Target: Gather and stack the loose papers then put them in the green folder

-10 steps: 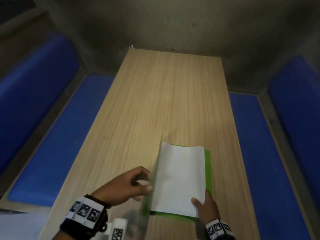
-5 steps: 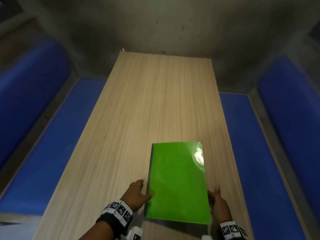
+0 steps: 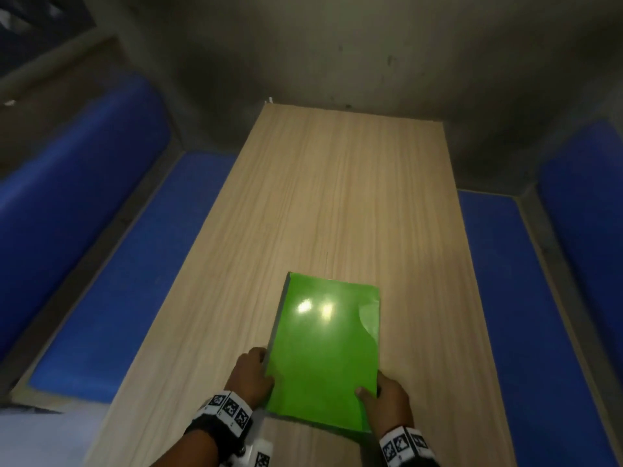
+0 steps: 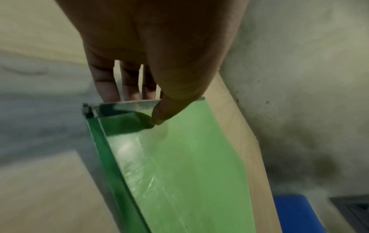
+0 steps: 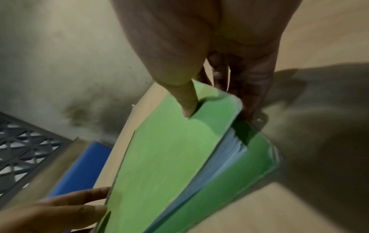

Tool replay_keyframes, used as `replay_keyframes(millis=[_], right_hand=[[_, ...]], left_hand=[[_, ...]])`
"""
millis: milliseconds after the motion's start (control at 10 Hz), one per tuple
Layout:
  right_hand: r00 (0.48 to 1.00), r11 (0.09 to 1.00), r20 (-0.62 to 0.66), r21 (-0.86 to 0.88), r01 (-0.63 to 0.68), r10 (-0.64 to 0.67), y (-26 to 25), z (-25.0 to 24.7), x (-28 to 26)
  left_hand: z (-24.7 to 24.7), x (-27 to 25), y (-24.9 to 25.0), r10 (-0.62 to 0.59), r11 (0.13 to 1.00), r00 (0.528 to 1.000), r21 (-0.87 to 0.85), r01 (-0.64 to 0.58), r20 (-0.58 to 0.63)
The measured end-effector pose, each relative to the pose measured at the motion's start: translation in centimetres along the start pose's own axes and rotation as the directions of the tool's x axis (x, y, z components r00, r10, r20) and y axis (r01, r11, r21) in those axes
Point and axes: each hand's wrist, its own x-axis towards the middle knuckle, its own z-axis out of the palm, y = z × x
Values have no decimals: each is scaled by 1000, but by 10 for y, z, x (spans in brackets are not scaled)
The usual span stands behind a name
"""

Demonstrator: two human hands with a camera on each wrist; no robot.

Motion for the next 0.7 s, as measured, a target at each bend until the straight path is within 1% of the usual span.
replay_keyframes(millis=[100, 200, 300, 400, 500, 600, 700], right_hand=[[996, 997, 71, -50, 61, -57, -35, 39, 14], [978, 990, 177, -67, 121, -108, -70, 77, 23], [943, 982, 284, -33, 189, -172, -95, 109, 29], [906, 969, 368, -44, 241, -209, -113, 134, 34], [875, 963, 426, -30, 267, -229, -134, 142, 23], [866, 960, 435, -10, 280, -248, -147, 139, 16], [881, 974, 422, 28, 225, -215, -146, 133, 12]], left_hand=[[-33, 22, -40, -78, 997, 992, 13, 79, -95], [-72, 28, -72, -154, 988, 976, 1, 156, -156], [-111, 10, -80, -178, 984, 965, -12, 179, -193], [-138, -2, -92, -235, 972, 947, -52, 229, -220], [-150, -5, -104, -260, 962, 932, -155, 226, -255], [-155, -6, -114, -297, 932, 923, -283, 225, -244], [-150, -3, -130, -312, 892, 914, -411, 188, -259]])
